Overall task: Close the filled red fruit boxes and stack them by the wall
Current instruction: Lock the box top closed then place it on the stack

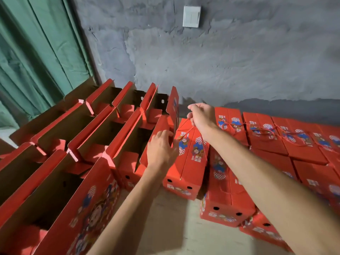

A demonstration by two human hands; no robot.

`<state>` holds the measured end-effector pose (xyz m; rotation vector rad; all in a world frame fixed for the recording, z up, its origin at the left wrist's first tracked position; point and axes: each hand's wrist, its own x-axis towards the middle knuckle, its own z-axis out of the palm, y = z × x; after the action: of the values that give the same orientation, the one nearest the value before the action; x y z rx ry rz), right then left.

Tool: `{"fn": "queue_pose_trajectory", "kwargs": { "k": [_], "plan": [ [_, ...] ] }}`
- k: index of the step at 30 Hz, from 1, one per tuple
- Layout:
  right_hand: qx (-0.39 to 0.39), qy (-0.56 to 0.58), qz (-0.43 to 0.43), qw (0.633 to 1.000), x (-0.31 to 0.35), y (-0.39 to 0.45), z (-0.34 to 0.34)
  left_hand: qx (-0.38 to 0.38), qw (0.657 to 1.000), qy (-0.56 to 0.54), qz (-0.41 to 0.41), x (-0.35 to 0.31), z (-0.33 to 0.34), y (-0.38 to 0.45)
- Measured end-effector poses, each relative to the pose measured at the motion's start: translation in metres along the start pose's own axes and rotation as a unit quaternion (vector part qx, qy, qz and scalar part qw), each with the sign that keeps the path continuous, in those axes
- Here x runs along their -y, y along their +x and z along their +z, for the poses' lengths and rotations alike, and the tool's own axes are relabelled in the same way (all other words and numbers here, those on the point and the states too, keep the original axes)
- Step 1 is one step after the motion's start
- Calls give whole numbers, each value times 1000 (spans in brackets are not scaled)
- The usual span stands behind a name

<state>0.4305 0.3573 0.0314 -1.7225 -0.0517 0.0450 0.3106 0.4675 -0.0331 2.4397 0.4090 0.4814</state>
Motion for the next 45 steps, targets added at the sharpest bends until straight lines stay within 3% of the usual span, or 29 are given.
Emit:
{"fn": "queue_pose_trajectory", "kwargs": {
  "k": [4,8,14,20,22,26,29,31,39,45],
  "plan": [
    [-39,-17,-17,999,-7,75,13,52,986,107,-115,17,12,67],
    [-48,-71,-52,995,-28,132,28,120,967,105,-198,46,23,101],
    [-93,-157,-61,981,-41,193,13,110,975,145,-131,62,34,101],
    [-27,-274,-22,961,-54,196,-9,87,972,213,-54,42,39,84],
    [-4,-351,-40,936,-49,173,-18,95,970,216,-54,39,36,73],
    [115,-495,-88,857,-50,100,-15,118,971,203,-53,33,29,44],
    [194,-418,-79,884,-66,40,-8,137,968,203,-49,25,20,11],
    [200,-369,-58,906,-73,-2,-8,150,968,198,-43,19,13,-20],
    [129,-314,-46,940,-106,-170,-50,193,969,151,-20,-3,-27,-166],
    [-49,-298,-133,944,-141,-300,-87,182,972,139,56,-9,-35,-277]
  ]
}}
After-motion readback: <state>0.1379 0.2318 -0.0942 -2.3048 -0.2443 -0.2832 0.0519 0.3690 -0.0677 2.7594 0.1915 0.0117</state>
